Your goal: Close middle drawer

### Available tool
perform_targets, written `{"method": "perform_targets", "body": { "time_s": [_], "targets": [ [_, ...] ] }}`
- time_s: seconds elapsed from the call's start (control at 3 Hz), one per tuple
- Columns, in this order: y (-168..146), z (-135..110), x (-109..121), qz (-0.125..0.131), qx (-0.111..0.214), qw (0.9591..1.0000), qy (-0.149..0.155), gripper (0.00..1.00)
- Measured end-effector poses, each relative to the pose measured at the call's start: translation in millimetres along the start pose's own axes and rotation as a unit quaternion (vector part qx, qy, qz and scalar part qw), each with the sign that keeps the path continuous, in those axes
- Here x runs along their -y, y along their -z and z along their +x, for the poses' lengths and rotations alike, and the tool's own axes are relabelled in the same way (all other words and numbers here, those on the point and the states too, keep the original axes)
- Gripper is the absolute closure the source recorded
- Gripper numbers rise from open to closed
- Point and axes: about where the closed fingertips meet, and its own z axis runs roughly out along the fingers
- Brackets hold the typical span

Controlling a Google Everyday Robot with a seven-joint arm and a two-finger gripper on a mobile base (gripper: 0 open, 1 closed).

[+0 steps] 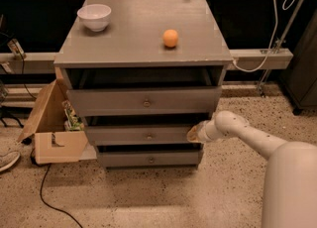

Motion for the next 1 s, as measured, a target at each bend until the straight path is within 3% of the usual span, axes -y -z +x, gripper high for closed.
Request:
{"method": "perform_targets", "body": {
  "time_s": [0.33,1.0],
  "targets": [
    [4,8,2,0.002,-0.006,0.9999,-0.008,1.0],
    [68,35,-33,0.023,0.003,0.9979,-0.06,1.0]
  ]
}}
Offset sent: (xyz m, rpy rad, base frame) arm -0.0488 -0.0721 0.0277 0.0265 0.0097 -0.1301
